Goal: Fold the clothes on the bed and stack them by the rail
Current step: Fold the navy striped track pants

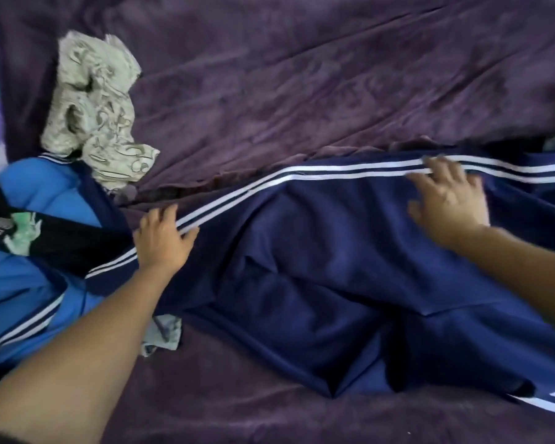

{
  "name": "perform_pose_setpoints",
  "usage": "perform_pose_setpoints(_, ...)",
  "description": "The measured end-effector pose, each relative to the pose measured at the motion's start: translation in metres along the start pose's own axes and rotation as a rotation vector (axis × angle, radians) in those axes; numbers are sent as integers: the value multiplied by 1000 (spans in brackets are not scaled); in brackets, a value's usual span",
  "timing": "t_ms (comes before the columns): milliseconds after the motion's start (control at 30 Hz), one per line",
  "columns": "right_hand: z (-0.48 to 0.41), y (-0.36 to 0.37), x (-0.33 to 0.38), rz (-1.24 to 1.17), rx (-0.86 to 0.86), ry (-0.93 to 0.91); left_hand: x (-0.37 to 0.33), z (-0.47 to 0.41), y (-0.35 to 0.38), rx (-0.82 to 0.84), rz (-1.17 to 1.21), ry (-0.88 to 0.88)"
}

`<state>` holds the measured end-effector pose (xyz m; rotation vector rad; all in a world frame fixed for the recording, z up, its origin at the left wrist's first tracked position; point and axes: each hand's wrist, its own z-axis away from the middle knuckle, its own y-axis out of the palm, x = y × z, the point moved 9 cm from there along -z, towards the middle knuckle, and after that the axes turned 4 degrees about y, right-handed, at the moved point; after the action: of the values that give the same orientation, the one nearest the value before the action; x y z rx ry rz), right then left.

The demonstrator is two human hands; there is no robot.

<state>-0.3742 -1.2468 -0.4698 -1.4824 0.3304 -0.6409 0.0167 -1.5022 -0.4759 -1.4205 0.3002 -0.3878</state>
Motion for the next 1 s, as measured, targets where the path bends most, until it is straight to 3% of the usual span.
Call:
perform_pose_setpoints(100, 22, 23, 106, -129, 99, -179, 95, 33, 26, 128, -52, -99)
perform_pose_setpoints(200, 15, 42, 198, -238, 84, -227, 164, 53, 51, 247, -91, -143)
perform_pose_setpoints(267, 0, 56, 252, -268, 65, -219, 186, 53, 52, 216, -68, -104)
perform_pose_setpoints(367, -26, 86, 313, -197, 124, -182, 207, 34, 30, 69, 162, 1)
perform_pose_setpoints(467, -54, 101, 322, 7, 122, -23, 228, -20, -17, -148, 338, 36)
perform_pose_setpoints(567, -81, 80, 310, -67, 6, 150, 243, -98, -49, -286, 451, -32)
perform_pose_setpoints(700, -73, 45, 329, -199, -125, 38, 248, -131, -34, -246, 609, -233)
perform_pose_setpoints(767, -35, 39, 341, -273, -135, -19, 224, -97, -23, -229, 537, -108)
perform_pose_setpoints(833, 23, 43, 352, -319, -111, -97, 181, -41, -13, -194, 457, 193)
perform_pose_setpoints(933, 123, 92, 358, -172, 139, -174, 124, 56, 33, 57, 206, 691)
perform_pose_setpoints(1000, 173, 129, 343, 1, 322, -142, 119, 84, 65, 199, 66, 768)
